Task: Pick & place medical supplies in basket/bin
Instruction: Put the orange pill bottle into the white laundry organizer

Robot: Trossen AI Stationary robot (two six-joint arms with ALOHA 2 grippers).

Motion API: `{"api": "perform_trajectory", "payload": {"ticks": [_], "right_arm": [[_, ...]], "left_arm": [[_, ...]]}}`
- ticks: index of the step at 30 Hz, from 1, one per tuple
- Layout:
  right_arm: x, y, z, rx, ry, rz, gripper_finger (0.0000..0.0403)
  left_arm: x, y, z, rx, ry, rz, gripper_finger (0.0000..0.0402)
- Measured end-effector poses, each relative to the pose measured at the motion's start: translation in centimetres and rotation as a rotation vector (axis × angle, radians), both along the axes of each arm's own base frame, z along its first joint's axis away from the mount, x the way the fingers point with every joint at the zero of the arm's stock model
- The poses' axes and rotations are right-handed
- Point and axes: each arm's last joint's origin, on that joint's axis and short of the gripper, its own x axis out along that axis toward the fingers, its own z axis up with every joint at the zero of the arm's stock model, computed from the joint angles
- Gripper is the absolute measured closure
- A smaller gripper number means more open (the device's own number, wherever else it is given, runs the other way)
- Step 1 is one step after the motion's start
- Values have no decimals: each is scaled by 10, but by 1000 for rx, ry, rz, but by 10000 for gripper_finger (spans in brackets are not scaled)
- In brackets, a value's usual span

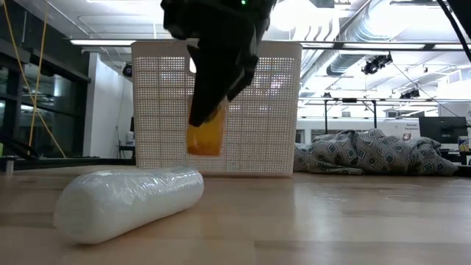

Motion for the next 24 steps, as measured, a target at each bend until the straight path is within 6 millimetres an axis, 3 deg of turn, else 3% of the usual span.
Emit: {"api": "perform_trajectory", "payload": {"ticks": [9, 15, 24], "right_arm": [[-4, -1, 16, 20, -33, 1, 216], [-5, 1, 18, 33, -34, 5, 217], [-5, 3, 18, 32, -35, 8, 217]], "left_arm": [[0, 1, 2, -18, -16, 14, 82], [-9, 11, 14, -57, 1, 55, 82], [-25, 33, 45, -91, -176, 18, 82]]}}
